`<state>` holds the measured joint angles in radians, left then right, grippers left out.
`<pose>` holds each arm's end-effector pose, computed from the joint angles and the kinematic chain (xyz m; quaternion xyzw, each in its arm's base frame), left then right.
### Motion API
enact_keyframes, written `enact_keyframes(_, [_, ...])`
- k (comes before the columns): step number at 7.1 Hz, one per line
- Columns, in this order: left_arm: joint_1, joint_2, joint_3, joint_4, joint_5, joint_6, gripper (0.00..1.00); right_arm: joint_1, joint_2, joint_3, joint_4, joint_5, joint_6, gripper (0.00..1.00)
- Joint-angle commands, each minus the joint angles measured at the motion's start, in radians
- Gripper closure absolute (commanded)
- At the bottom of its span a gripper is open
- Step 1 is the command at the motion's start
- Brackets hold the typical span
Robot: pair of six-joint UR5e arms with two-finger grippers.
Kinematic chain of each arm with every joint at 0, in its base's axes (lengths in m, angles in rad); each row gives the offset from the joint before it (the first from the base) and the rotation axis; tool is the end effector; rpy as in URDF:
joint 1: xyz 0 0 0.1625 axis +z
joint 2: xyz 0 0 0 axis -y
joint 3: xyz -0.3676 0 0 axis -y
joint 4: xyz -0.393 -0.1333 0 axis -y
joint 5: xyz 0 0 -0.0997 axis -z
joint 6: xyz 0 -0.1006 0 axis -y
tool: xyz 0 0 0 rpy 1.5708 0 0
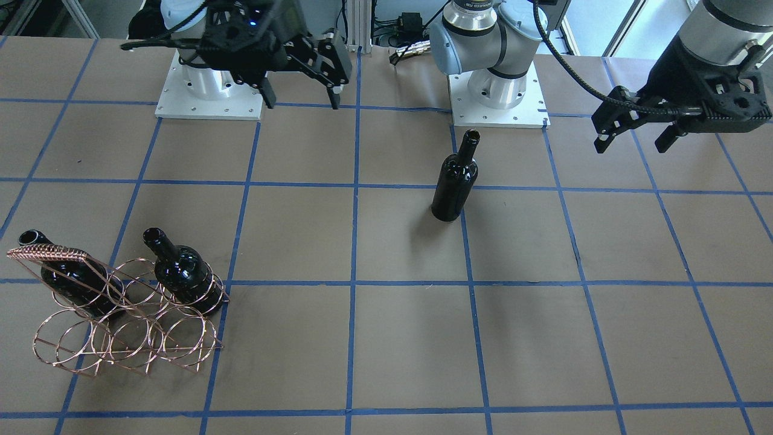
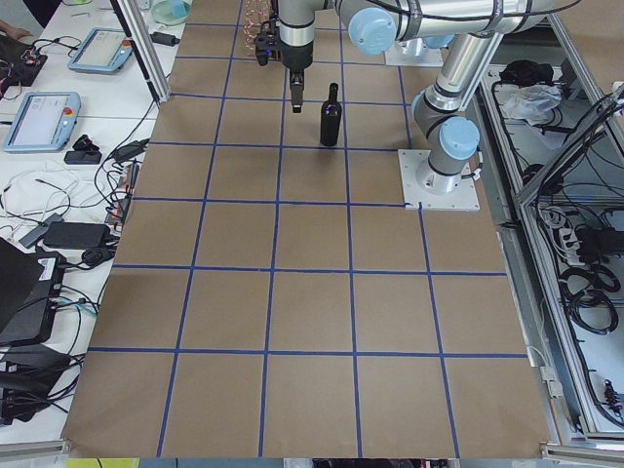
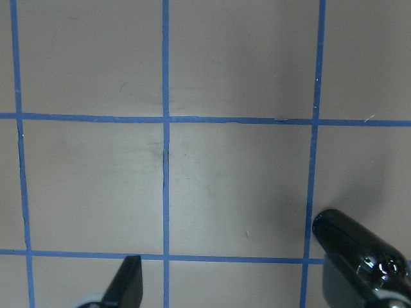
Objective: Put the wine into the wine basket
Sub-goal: 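Move the right gripper over the standing bottle and lower it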
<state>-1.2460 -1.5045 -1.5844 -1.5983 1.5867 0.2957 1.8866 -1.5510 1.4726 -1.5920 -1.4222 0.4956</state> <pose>0.0253 -0.4877 0.4519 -0.0146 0.9998 -0.0096 0.0114 0.2987 -0.4370 0.4717 0.0857 0.9923 -0.0164 0.0877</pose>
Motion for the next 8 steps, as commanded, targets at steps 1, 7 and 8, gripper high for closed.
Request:
enact_keyframes(1, [0.075,-0.022,0.0,0.021,-0.001,0.112,0.0,0.081,0.039,-0.003,-0.054,-0.063,0.074,0.0])
enact_keyframes(7, [0.092,-0.028,-0.008,0.021,-0.001,0.123,0.0,0.094,0.046,-0.006,-0.04,-0.047,0.154,0.0])
enact_keyframes(8, [0.094,-0.028,-0.008,0.021,-0.001,0.123,0.0,0.142,0.077,-0.03,-0.046,-0.047,0.249,0.0])
